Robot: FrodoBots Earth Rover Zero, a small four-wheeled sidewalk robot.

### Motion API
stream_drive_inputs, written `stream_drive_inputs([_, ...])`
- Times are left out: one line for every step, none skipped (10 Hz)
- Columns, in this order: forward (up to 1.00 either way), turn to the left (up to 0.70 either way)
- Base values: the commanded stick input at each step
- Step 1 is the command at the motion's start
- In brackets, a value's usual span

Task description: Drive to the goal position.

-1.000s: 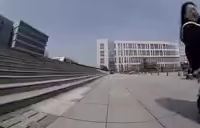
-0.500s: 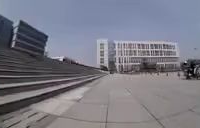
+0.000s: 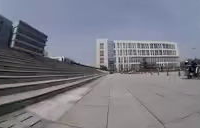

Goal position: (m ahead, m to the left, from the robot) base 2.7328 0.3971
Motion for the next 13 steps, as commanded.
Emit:
stream_drive_inputs([0.85, 0.0])
stream_drive_inputs([0.85, 0.0])
stream_drive_inputs([0.85, 0.0])
stream_drive_inputs([0.85, 0.0])
stream_drive_inputs([0.85, 0.0])
stream_drive_inputs([0.85, 0.0])
stream_drive_inputs([0.85, 0.0])
stream_drive_inputs([0.85, 0.0])
stream_drive_inputs([0.85, 0.0])
stream_drive_inputs([0.85, 0.0])
stream_drive_inputs([0.85, 0.0])
stream_drive_inputs([0.85, 0.0])
stream_drive_inputs([0.85, 0.0])
